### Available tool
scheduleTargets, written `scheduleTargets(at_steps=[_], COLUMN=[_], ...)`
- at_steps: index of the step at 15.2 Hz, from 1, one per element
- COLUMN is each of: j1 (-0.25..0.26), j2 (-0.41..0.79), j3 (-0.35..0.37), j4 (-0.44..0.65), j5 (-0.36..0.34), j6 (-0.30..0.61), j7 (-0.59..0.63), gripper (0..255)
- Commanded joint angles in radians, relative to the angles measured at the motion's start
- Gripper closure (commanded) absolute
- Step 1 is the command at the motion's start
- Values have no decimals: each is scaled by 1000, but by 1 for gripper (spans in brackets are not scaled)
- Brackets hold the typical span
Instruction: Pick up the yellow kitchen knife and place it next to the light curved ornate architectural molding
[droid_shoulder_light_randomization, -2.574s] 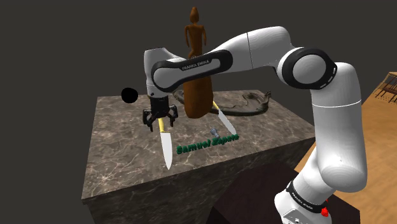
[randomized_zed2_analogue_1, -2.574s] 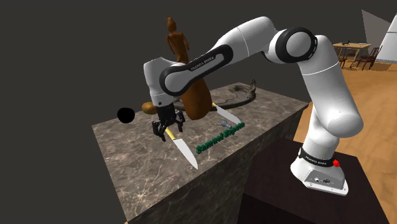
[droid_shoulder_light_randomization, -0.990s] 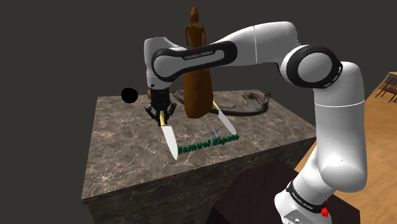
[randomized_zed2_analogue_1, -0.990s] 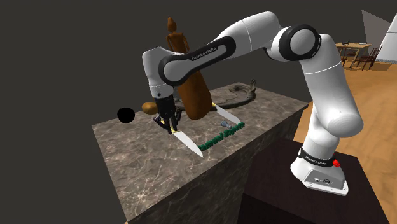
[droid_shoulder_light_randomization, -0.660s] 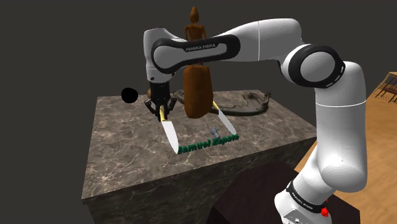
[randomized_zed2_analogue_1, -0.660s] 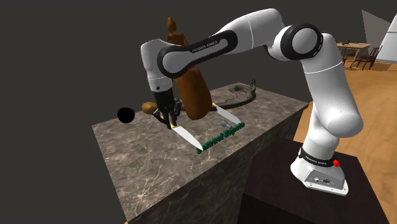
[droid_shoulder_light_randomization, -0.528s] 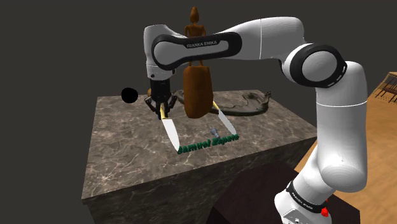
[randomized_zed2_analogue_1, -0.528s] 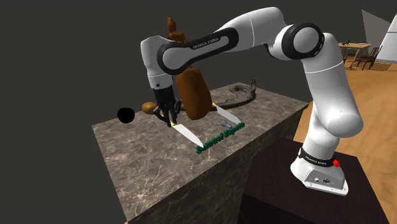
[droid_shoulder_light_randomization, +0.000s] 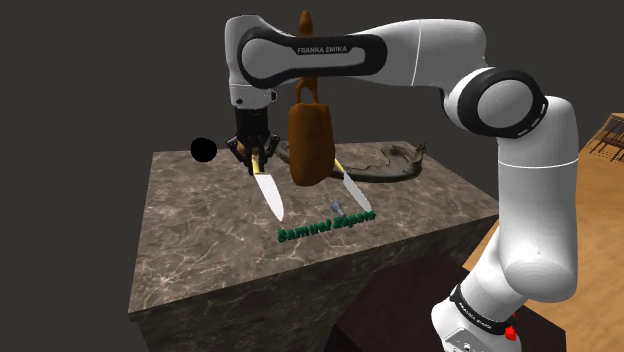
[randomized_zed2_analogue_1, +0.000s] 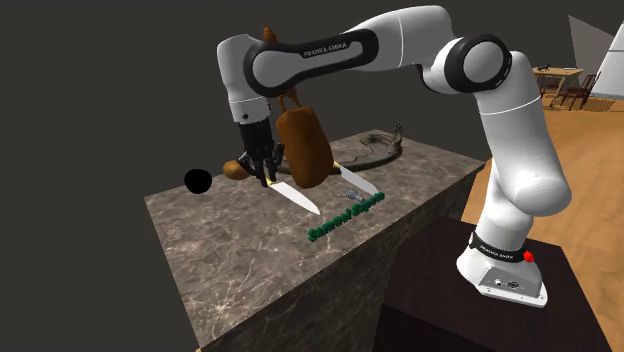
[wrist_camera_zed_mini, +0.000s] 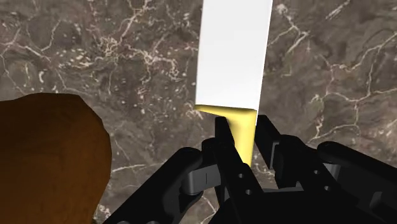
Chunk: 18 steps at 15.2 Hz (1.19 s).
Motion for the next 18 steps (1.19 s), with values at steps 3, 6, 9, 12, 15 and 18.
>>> scheduleTargets(at_steps=[3, 6, 9, 12, 15, 18], j1=[4, 8, 14, 21, 30, 42], j2=[0, 4, 11, 22, 38, 61], j3=[1, 2, 2, 3, 2, 2], j4=[54, 101, 153, 212, 278, 357], j5=[0, 0, -2, -5, -9, -15], j6=[-55, -97, -142, -189, -239, -295], j7=[1, 2, 4, 6, 8, 10], gripper=[255, 255, 255, 255, 255, 255])
